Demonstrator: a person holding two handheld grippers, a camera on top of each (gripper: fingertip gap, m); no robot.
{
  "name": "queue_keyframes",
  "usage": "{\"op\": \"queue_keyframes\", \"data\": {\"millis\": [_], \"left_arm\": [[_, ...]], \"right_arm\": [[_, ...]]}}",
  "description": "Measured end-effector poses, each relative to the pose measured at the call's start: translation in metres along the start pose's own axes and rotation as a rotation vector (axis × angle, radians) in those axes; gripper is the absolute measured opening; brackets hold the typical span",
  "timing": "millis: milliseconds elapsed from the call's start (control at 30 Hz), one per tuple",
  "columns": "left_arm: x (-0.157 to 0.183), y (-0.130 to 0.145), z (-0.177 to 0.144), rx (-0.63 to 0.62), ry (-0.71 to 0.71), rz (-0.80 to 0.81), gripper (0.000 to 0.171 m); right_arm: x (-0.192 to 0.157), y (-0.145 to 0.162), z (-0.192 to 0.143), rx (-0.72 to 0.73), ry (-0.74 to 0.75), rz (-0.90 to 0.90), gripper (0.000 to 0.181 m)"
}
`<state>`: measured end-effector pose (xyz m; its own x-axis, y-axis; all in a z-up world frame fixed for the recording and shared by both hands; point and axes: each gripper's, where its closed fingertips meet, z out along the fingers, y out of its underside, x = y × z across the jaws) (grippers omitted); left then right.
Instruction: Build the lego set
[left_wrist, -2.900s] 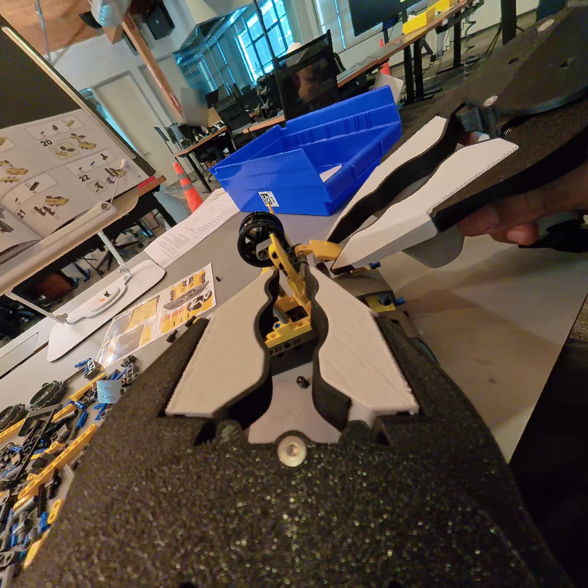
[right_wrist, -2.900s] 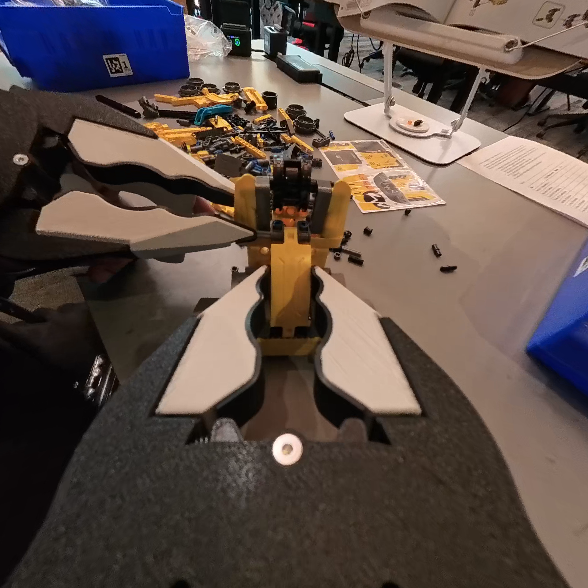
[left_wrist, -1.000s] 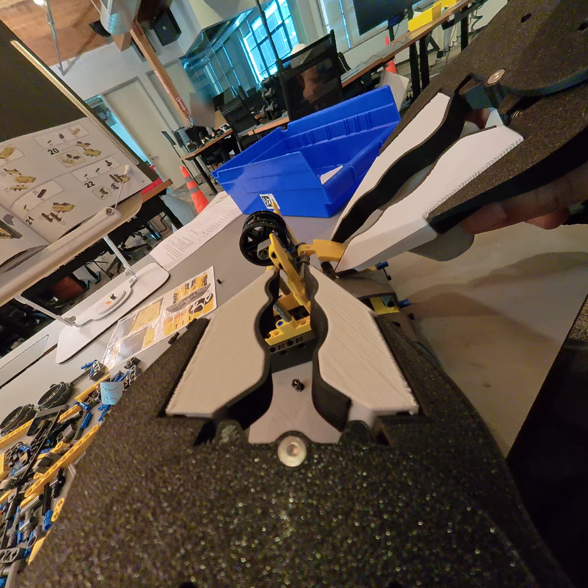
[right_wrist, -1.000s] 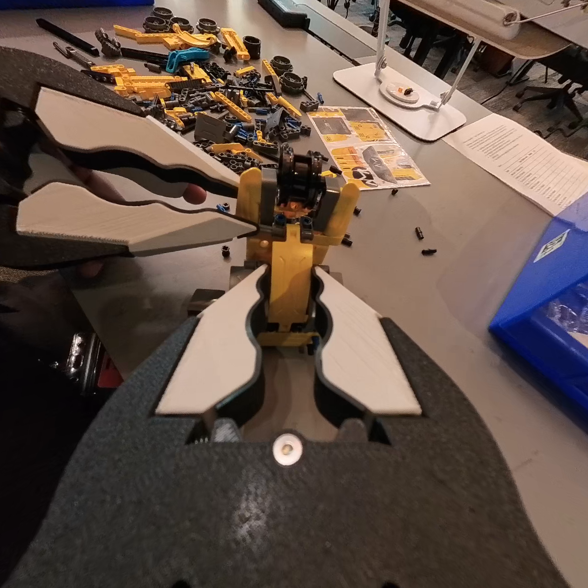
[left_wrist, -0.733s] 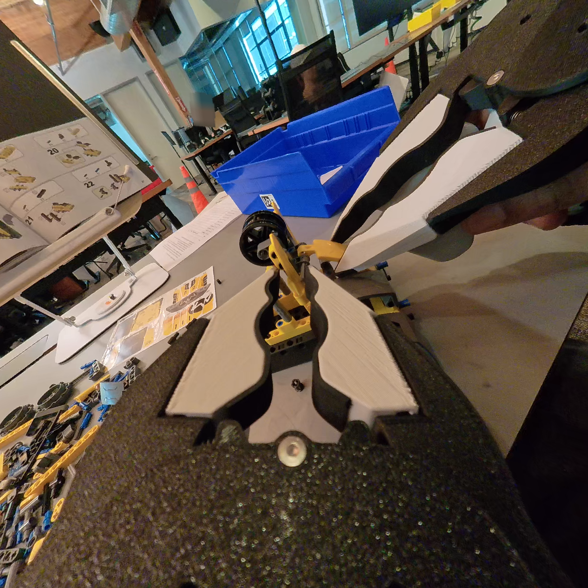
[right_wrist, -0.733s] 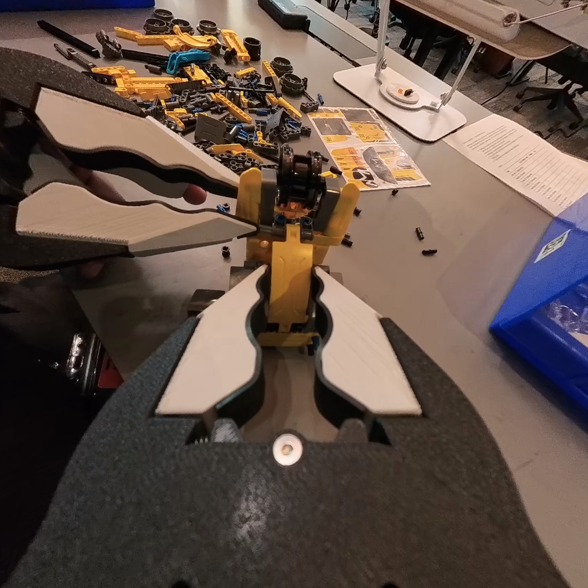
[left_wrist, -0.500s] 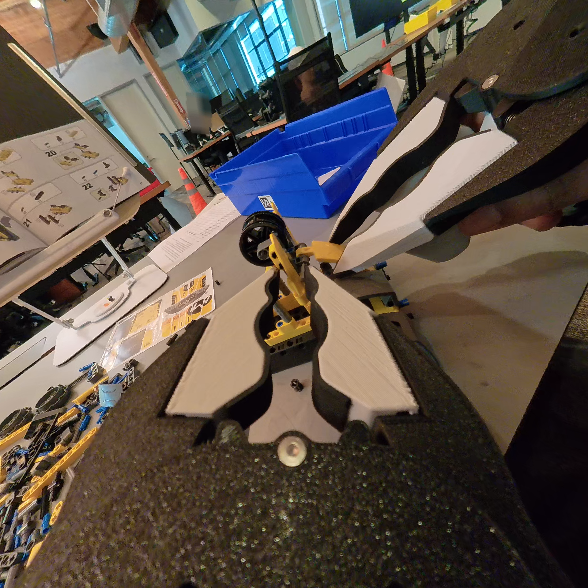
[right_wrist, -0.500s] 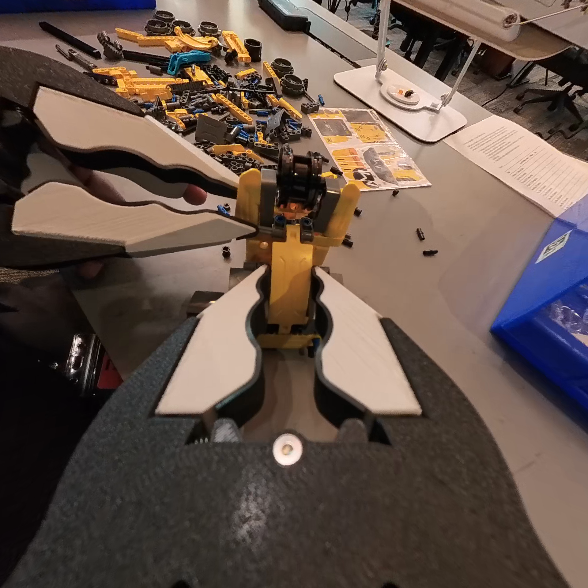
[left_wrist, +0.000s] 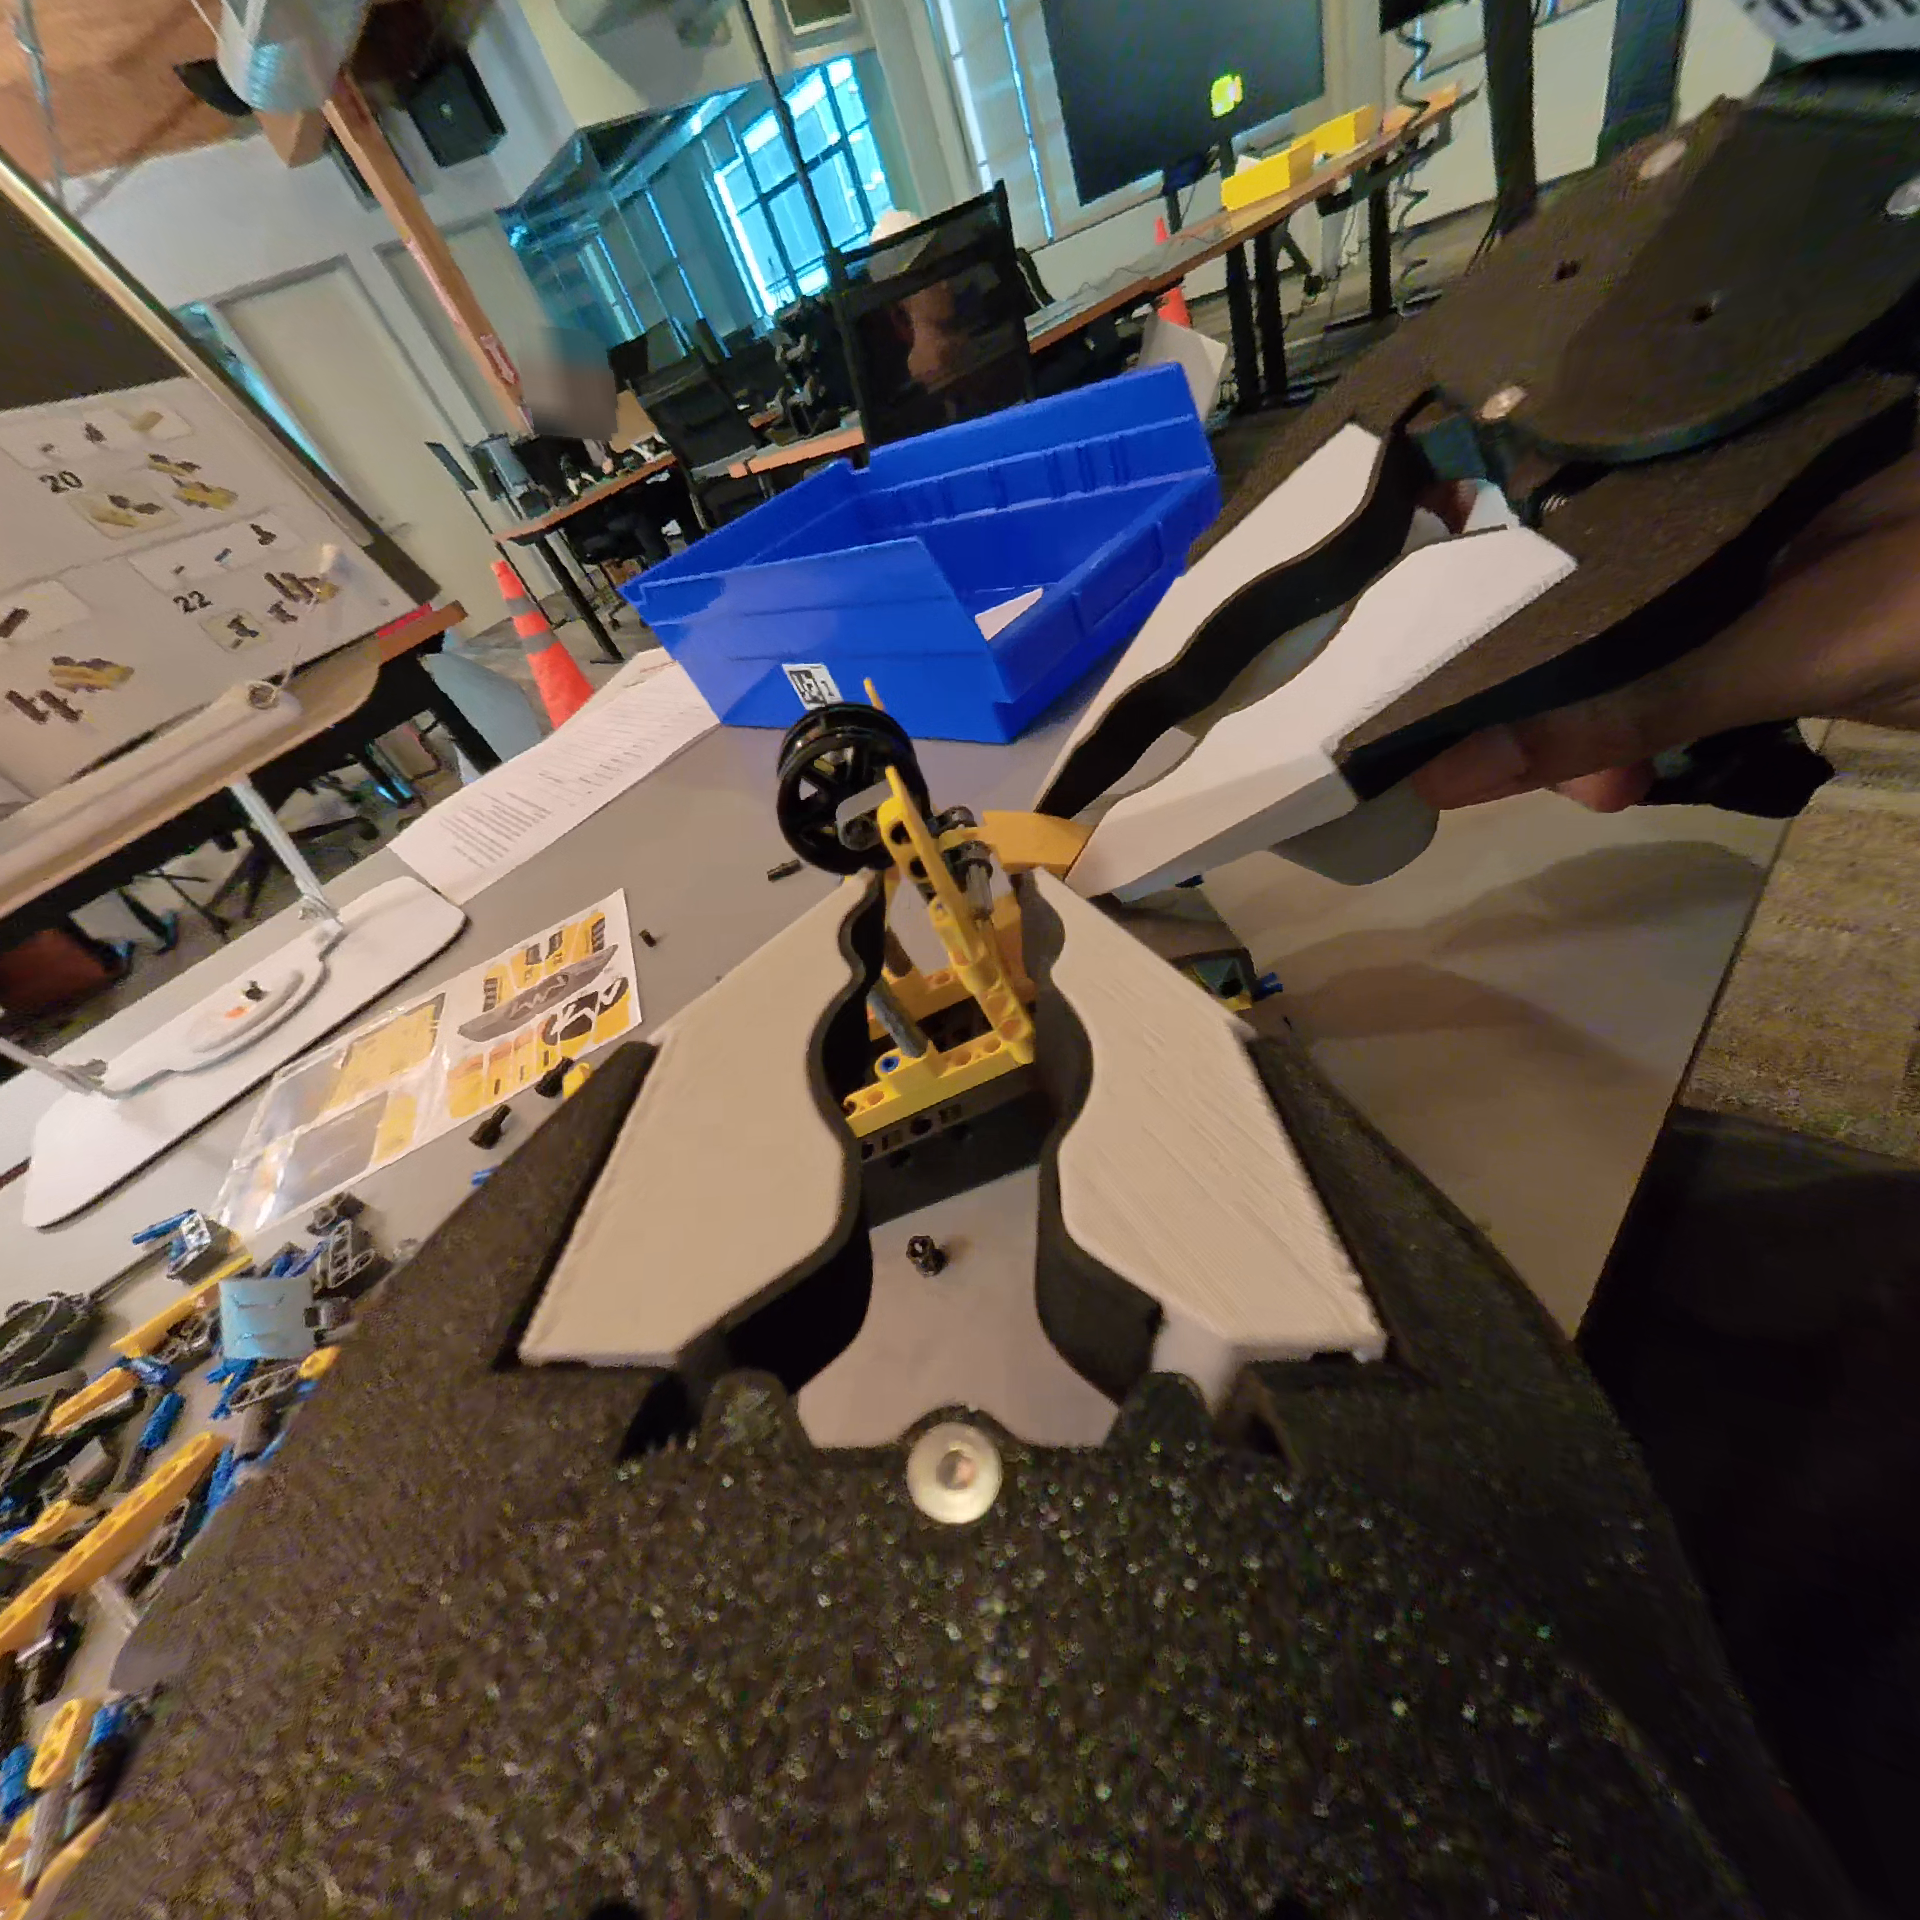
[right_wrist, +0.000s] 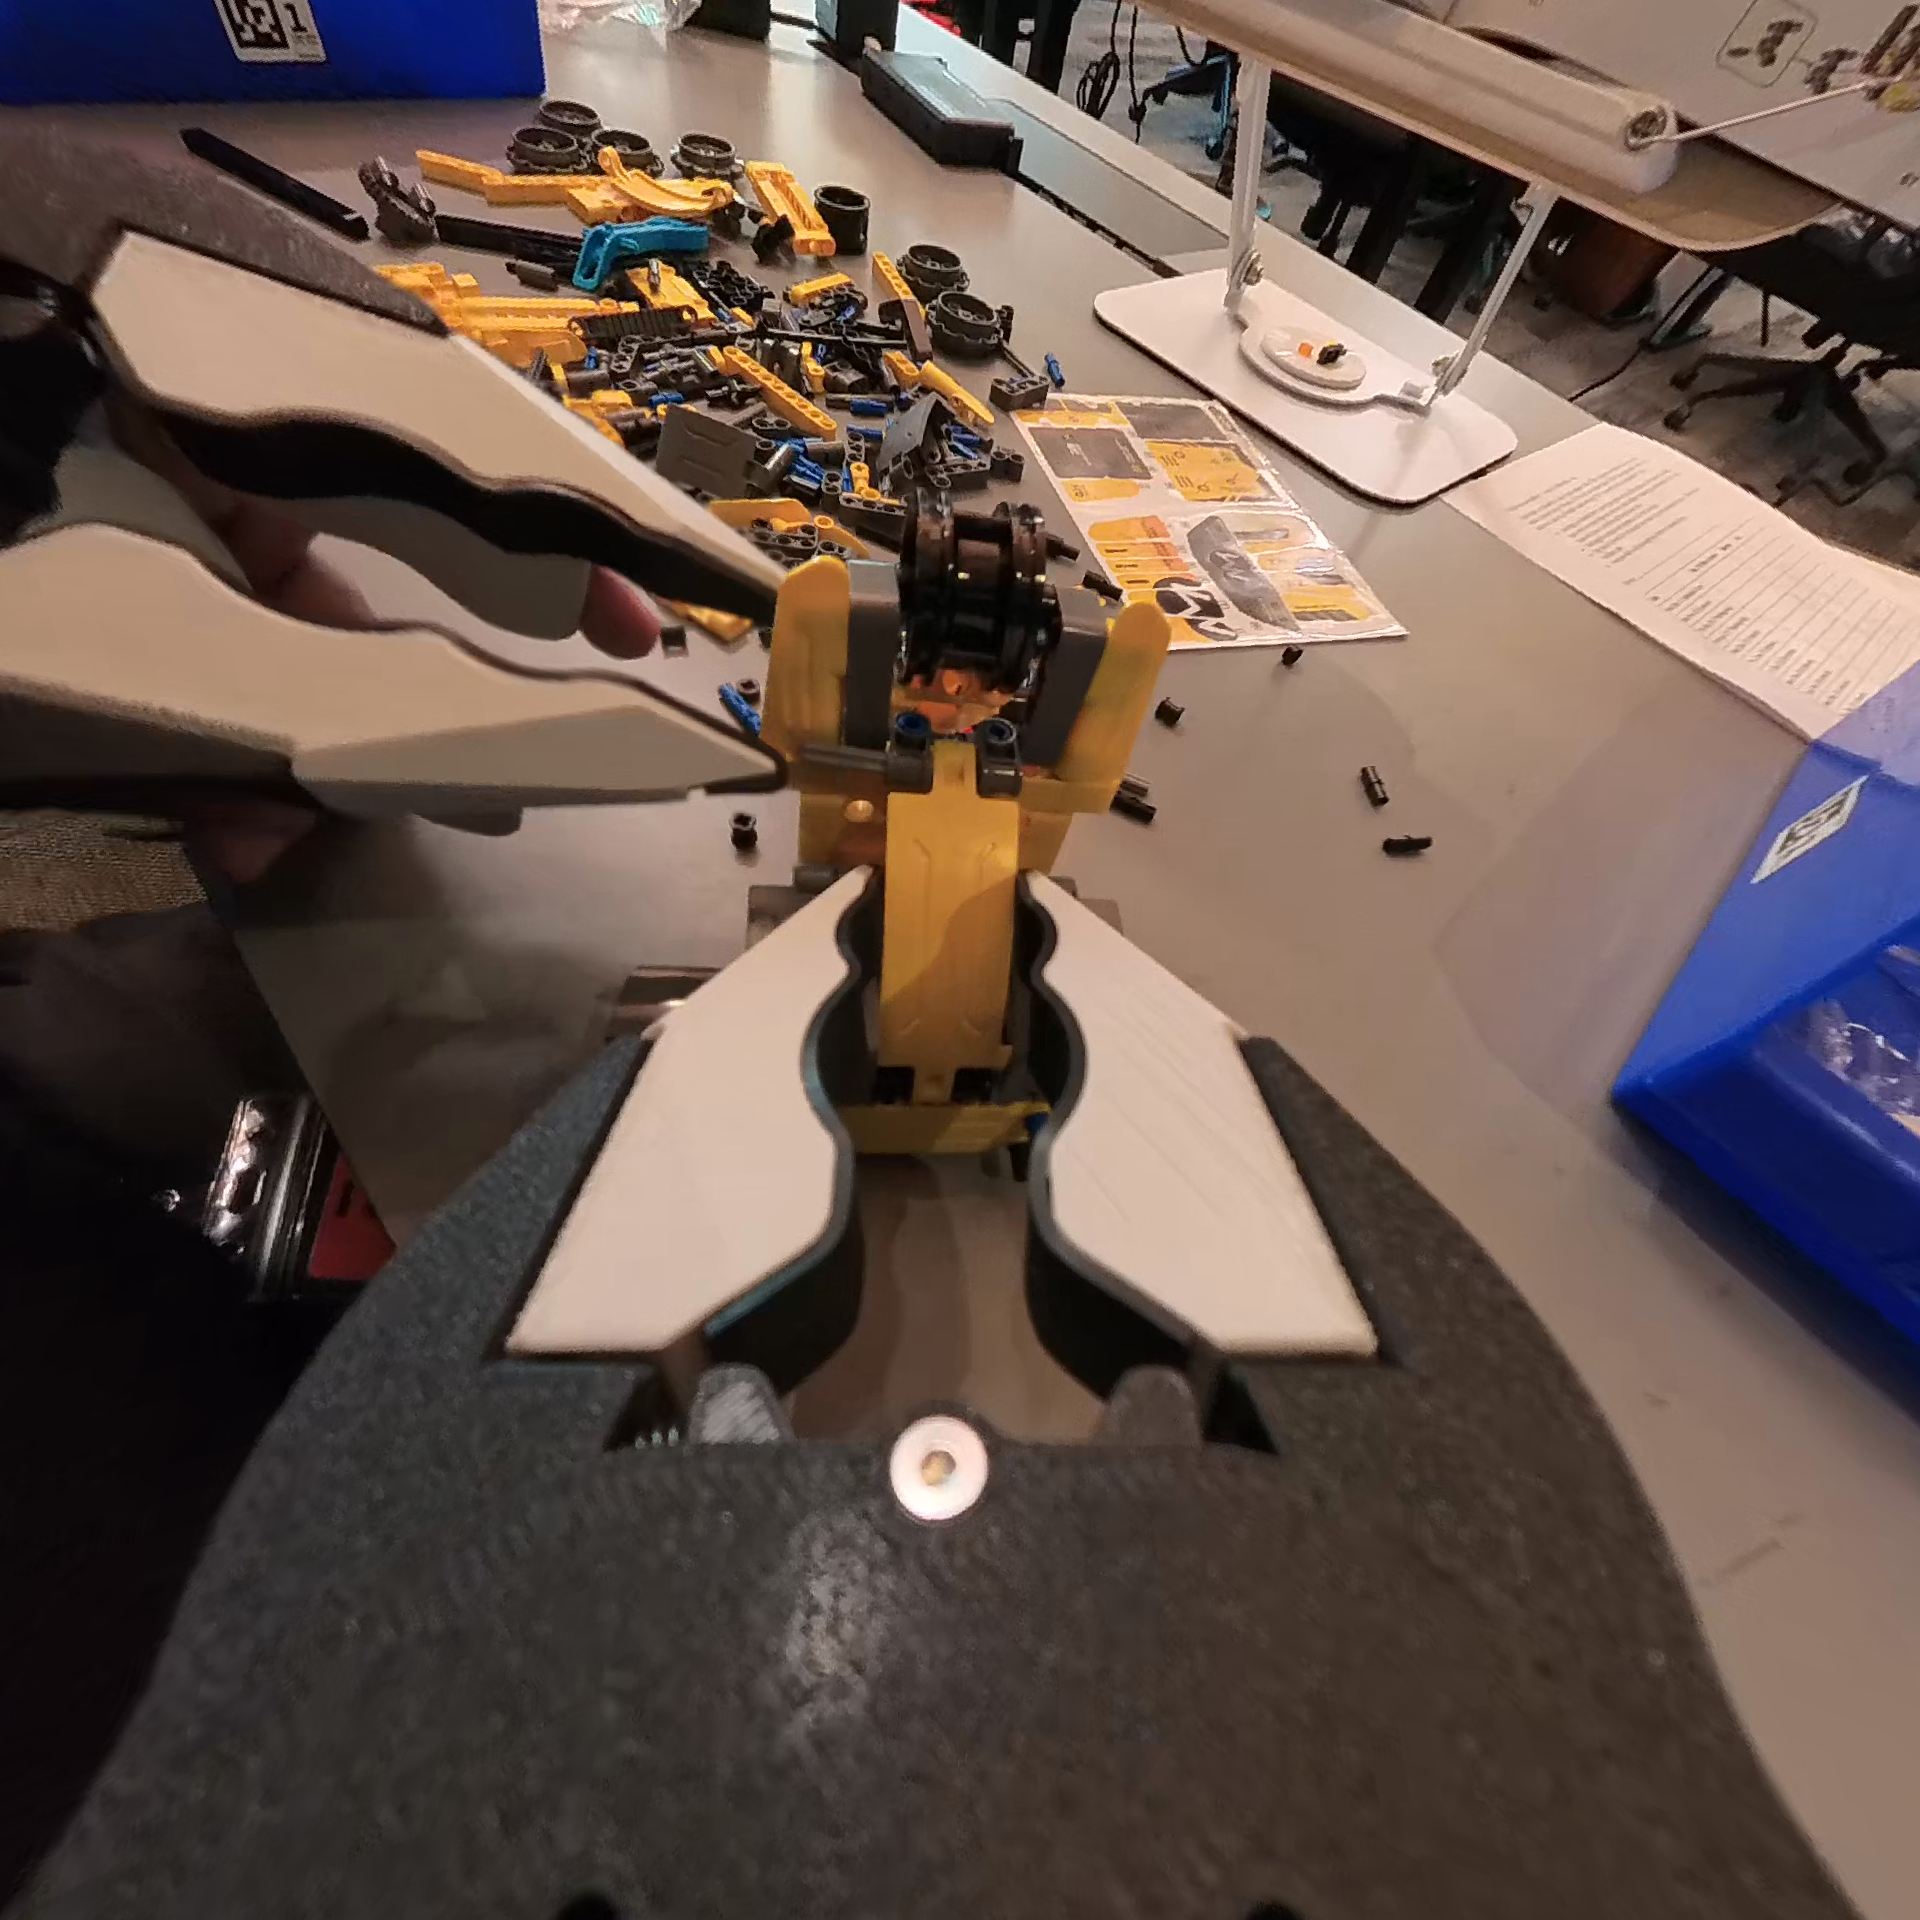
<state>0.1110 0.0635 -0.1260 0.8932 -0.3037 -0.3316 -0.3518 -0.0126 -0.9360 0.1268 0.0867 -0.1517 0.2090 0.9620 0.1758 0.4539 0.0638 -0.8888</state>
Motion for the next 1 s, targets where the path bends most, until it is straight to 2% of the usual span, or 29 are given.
{"op": "queue_keyframes", "data": {"millis": [367, 1000], "left_arm": [[0.007, 0.008, 0.002, -0.06, 0.034, 0.033, 0.025], [0.003, 0.011, 0.003, -0.072, 0.0, 0.035, 0.022]], "right_arm": [[0.001, 0.001, -0.006, 0.023, -0.009, -0.001, 0.024], [0.003, 0.003, -0.016, 0.028, -0.037, 0.04, 0.024]]}}
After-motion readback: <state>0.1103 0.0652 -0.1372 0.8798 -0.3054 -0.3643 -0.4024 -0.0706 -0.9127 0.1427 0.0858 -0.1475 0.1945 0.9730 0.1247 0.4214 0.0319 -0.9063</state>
